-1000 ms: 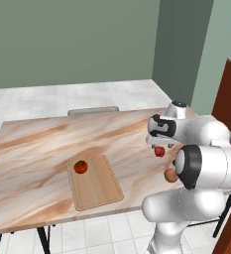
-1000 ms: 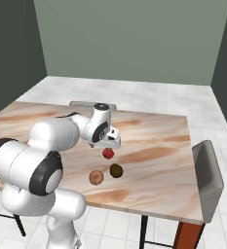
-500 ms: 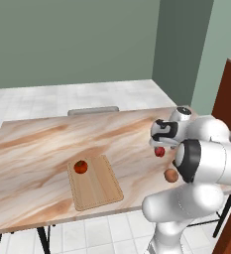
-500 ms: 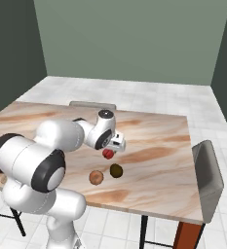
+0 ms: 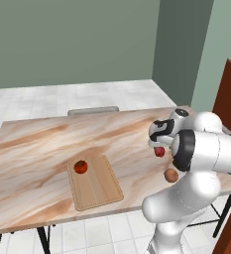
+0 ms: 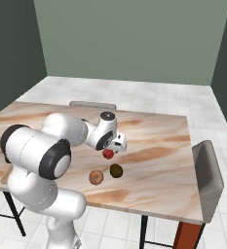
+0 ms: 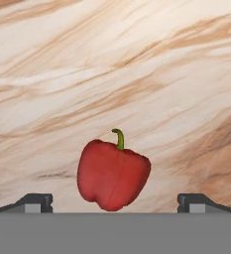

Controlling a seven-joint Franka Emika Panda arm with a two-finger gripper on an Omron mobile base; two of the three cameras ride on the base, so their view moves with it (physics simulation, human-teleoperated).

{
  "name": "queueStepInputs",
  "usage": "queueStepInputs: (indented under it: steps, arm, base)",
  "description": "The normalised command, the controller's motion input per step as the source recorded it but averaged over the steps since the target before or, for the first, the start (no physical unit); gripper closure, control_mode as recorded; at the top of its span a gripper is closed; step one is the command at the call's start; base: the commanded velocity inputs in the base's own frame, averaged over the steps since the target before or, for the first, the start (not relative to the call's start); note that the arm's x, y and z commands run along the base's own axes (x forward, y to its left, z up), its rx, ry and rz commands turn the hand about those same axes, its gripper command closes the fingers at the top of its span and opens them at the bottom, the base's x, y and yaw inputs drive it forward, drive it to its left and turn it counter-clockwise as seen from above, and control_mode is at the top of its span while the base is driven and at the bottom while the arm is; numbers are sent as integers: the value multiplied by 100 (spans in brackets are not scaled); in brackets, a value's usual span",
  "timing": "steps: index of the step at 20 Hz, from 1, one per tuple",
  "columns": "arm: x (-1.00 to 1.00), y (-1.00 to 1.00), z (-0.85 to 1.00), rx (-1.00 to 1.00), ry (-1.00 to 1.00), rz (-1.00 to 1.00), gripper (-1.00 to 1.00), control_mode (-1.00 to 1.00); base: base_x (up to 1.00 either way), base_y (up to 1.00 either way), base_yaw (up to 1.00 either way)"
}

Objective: Place the avocado, onion, tomato, and bell pepper on the cutting board.

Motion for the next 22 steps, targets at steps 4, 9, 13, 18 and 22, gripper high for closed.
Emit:
queueStepInputs:
  steps: [4, 9, 13, 18, 22]
  arm:
    - [21, 0, -10, 0, -1, 0, -100, -100]
    - [3, -5, -7, 0, 0, 0, -100, -100]
    - [-1, -7, -5, 0, 0, 0, -100, -100]
    - [0, 0, -6, 0, 0, 0, -100, -100]
    - [3, 3, -13, 0, 0, 0, -100, -100]
  base:
    - [0, 0, 0]
    - [0, 0, 0]
    - [0, 0, 0]
    - [0, 0, 0]
    - [0, 0, 0]
